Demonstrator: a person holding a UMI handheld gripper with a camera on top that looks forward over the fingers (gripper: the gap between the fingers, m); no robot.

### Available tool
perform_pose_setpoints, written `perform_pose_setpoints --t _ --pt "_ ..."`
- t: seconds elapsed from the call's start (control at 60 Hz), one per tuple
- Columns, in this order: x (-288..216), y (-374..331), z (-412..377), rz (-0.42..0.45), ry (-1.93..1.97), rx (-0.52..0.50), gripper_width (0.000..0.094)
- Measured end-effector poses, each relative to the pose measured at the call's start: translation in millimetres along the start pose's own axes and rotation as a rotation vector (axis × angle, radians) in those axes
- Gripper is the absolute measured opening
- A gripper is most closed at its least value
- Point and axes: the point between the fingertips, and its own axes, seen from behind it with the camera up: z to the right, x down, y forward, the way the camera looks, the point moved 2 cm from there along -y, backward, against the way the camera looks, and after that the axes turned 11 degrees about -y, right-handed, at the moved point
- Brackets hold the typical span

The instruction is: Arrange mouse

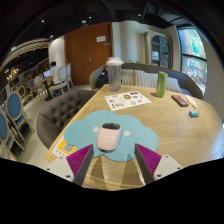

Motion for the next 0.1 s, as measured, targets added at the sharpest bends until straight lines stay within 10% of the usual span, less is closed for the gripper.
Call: perform_pose_setpoints --t 0.1 --pt "15 -27 17 0.017 0.019 -0.015 0.0847"
